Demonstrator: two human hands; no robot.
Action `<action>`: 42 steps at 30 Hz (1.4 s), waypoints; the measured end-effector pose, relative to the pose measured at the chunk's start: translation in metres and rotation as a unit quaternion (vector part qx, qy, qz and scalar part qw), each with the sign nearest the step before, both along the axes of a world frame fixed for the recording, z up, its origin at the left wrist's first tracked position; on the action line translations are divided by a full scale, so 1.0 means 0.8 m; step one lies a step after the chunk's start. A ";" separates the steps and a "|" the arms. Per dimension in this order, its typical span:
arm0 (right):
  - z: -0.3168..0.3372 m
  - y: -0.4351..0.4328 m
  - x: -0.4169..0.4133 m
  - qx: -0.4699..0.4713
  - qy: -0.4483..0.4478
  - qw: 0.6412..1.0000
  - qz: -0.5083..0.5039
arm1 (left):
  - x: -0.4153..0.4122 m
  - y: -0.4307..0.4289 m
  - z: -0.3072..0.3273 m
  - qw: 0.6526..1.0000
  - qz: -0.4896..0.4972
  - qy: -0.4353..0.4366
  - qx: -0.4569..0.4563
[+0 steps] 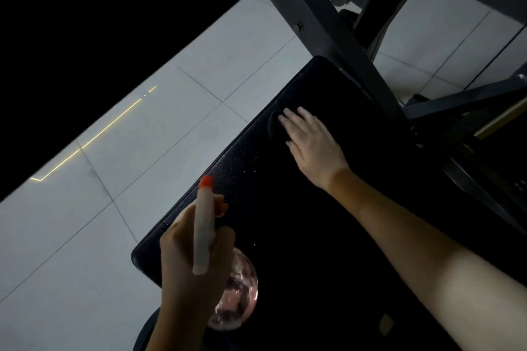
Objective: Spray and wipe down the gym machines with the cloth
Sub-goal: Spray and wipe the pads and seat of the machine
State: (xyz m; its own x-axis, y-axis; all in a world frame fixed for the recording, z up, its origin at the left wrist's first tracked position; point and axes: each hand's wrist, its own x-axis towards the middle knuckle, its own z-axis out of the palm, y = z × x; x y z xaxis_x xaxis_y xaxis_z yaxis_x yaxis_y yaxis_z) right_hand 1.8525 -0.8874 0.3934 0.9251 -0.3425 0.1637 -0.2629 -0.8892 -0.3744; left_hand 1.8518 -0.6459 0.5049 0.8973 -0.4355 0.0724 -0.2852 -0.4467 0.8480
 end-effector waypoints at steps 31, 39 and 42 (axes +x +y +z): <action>-0.006 0.137 0.009 0.011 -0.067 0.997 -0.039 | -0.030 0.093 -0.031 0.981 0.135 0.124 -0.067; 0.004 0.104 0.008 -0.034 -0.032 0.998 -0.048 | -0.044 0.116 -0.023 0.988 0.109 0.112 -0.019; 0.002 0.166 0.024 0.018 -0.072 0.992 -0.106 | -0.049 0.130 -0.025 0.992 0.082 0.091 0.008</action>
